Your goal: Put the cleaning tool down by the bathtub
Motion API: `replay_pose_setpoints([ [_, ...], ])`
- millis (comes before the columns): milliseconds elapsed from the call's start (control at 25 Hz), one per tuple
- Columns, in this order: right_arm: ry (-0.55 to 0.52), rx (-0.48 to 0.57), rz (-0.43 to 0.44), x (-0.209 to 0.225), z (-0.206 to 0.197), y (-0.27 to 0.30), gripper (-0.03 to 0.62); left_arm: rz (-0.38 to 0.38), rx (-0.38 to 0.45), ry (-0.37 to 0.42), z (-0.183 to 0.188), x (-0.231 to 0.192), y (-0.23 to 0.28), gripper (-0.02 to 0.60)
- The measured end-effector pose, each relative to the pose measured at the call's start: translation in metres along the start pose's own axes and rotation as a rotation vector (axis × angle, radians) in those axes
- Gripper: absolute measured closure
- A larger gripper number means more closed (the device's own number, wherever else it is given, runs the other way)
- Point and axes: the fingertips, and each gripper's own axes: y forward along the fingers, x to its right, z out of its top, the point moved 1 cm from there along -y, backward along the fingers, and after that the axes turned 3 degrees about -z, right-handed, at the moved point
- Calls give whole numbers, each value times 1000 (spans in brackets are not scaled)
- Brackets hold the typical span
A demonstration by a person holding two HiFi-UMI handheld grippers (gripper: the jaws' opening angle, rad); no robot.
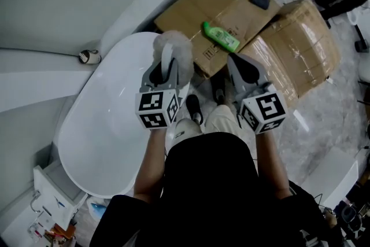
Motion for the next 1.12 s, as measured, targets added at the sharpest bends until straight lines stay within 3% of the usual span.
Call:
replay_pose_setpoints([
  [960, -45, -190, 199, 87, -28, 98, 586, 181, -124, -114, -35, -26, 138, 492],
  [1120, -51, -184, 228, 100, -31, 114, 586, 195, -153, -128, -48, -28, 160, 492],
])
